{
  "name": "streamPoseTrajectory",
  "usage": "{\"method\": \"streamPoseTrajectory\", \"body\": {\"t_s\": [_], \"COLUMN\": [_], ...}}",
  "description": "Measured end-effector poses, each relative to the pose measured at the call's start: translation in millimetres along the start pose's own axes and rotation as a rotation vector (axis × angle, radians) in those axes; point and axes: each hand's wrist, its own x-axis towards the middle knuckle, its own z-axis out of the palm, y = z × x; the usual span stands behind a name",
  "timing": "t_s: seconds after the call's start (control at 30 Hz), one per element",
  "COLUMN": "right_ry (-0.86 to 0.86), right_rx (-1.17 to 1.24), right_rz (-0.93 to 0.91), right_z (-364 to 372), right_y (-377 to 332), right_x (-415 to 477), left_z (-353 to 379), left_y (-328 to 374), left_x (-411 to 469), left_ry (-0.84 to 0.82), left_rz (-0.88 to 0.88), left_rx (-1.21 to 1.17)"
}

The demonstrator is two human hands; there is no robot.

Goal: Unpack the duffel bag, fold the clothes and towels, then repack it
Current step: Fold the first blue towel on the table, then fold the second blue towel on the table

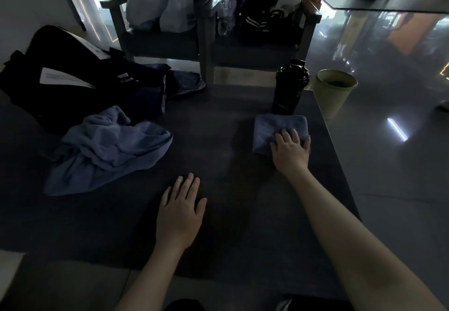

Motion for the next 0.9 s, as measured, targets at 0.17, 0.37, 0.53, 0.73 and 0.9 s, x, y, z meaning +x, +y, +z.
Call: {"method": "streamPoseTrajectory", "body": {"t_s": [0.17, 0.37, 0.53, 0.73, 0.9], "right_ry": [0.225, 0.009, 0.015, 0.005, -0.009], "right_rx": [0.217, 0.364, 0.218, 0.201, 0.186], "right_rz": [-0.099, -0.178, -0.189, -0.186, -0.183], "right_z": [-3, 24, 32, 32, 32], "right_y": [-36, -95, -100, -103, -103], "right_x": [-44, -118, -127, -128, -128], "left_z": [-2, -3, -6, -46, -95], "left_y": [1, 0, -1, -47, -90], "left_x": [-1, 0, -3, 20, 57], "left_ry": [-0.004, 0.006, 0.083, 0.419, 0.583], "left_rz": [-0.001, -0.007, 0.007, -0.068, -0.536], "left_rx": [-0.009, -0.1, -0.238, -0.179, -0.23]}}
